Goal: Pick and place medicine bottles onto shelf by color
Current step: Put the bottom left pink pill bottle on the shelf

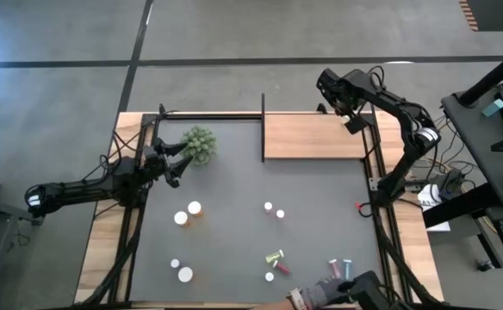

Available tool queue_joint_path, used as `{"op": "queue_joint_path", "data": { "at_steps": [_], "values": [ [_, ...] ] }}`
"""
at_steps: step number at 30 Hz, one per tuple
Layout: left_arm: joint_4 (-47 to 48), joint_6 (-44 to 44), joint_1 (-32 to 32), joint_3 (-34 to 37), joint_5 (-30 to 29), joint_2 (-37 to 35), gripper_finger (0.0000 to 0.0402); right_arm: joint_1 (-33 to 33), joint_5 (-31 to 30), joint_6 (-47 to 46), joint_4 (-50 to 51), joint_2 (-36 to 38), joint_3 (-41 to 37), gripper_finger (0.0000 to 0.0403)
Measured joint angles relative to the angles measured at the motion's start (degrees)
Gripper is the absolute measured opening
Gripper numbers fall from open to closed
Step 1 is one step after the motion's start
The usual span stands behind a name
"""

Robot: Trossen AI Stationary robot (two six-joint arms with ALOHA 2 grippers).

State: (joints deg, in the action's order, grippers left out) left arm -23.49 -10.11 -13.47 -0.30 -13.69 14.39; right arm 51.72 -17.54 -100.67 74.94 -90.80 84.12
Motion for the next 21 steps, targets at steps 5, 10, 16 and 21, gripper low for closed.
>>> {"op": "queue_joint_path", "data": {
  "at_steps": [5, 10, 16, 21],
  "values": [
    [-0.01, -0.02, -0.01, 0.00, 0.00, 0.00, 0.0267, -3.63, 1.38, -0.02, 2.15, 1.52, 1.49, 0.0358],
    [-0.02, -0.02, 0.00, 0.00, 0.00, 0.00, 0.0267, -7.46, 2.65, -0.08, 2.53, 3.81, 1.59, 0.0359],
    [-0.01, -0.01, -0.01, 0.00, 0.00, -0.01, 0.0267, -12.92, 2.80, 2.06, 3.39, 7.26, 1.32, 0.0359],
    [-0.02, -0.01, -0.02, 0.00, 0.01, -0.01, 0.0267, -18.43, 7.40, 6.19, 5.54, 8.90, 0.85, 0.0359]
  ]
}}
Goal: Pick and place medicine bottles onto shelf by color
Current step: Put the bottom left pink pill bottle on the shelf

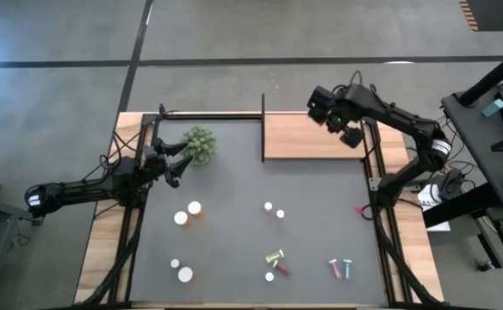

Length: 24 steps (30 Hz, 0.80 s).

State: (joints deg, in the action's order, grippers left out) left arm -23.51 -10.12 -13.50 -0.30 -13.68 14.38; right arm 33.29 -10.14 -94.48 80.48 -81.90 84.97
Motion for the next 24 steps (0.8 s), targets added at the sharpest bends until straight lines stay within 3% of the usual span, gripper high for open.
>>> {"op": "queue_joint_path", "data": {
  "at_steps": [9, 18, 24],
  "values": [
    [0.01, 0.01, 0.02, 0.00, -0.01, 0.01, 0.0267, -13.27, 8.65, 6.04, 0.64, 0.08, -0.83, 0.0359],
    [0.00, 0.00, 0.01, 0.00, -0.01, 0.00, 0.0267, -24.94, 8.64, 4.23, 2.39, 0.08, -0.85, 0.0359],
    [0.00, 0.00, 0.00, 0.00, -0.01, 0.01, 0.0267, -30.00, 8.05, 8.96, 2.26, 0.08, -0.88, 0.0359]
  ]
}}
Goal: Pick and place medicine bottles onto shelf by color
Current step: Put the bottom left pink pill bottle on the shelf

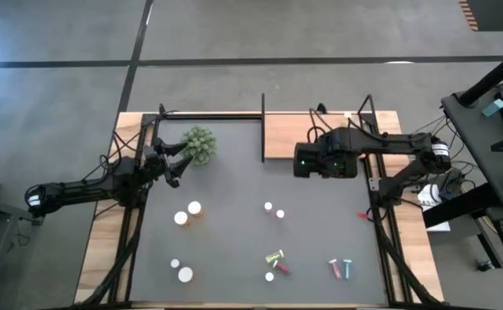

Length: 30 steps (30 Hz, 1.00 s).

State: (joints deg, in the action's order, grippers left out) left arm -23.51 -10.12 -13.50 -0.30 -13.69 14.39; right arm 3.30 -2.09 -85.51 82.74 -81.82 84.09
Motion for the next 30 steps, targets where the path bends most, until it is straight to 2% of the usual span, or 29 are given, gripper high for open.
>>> {"op": "queue_joint_path", "data": {
  "at_steps": [6, 12, 15, 19, 30],
  "values": [
    [0.02, 0.01, 0.00, 0.00, 0.00, 0.00, 0.0267, -7.54, 0.09, -0.70, -1.97, 0.00, -1.52, 0.0359],
    [0.01, -0.01, 0.00, 0.00, 0.00, 0.00, 0.0267, -16.45, 0.10, -4.51, -10.18, 0.00, -4.62, 0.0359],
    [0.01, 0.00, 0.00, 0.00, 0.00, 0.00, 0.0267, -19.02, -2.57, -7.56, -13.37, -0.82, -6.10, 0.0359],
    [0.02, -0.01, 0.02, 0.00, 0.00, 0.00, 0.0267, -19.87, -3.48, -9.81, -16.74, -4.71, -6.59, 0.0359],
    [0.02, 0.01, 0.00, 0.00, 0.00, 0.00, 0.0267, -19.09, -1.98, 3.00, -19.03, -17.48, 0.99, 0.0359]
  ]
}}
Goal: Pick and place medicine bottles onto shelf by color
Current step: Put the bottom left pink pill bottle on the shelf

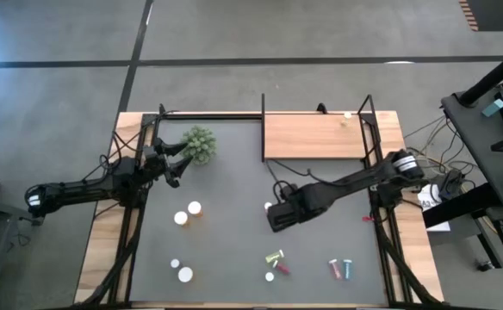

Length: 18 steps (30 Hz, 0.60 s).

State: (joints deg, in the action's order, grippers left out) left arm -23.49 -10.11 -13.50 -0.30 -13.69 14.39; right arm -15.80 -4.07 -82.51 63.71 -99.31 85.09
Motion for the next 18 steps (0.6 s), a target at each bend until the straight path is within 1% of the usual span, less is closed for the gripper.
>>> {"op": "queue_joint_path", "data": {
  "at_steps": [11, 18],
  "values": [
    [-0.02, -0.02, 0.00, 0.00, 0.00, -0.02, 0.0267, 1.74, 0.02, 14.83, -1.78, -5.97, 3.86, 0.0359],
    [-0.02, 0.01, 0.00, 0.00, 0.00, 0.00, 0.0267, 3.36, 1.41, 17.90, -1.75, -8.43, 3.77, 0.0359]
  ]
}}
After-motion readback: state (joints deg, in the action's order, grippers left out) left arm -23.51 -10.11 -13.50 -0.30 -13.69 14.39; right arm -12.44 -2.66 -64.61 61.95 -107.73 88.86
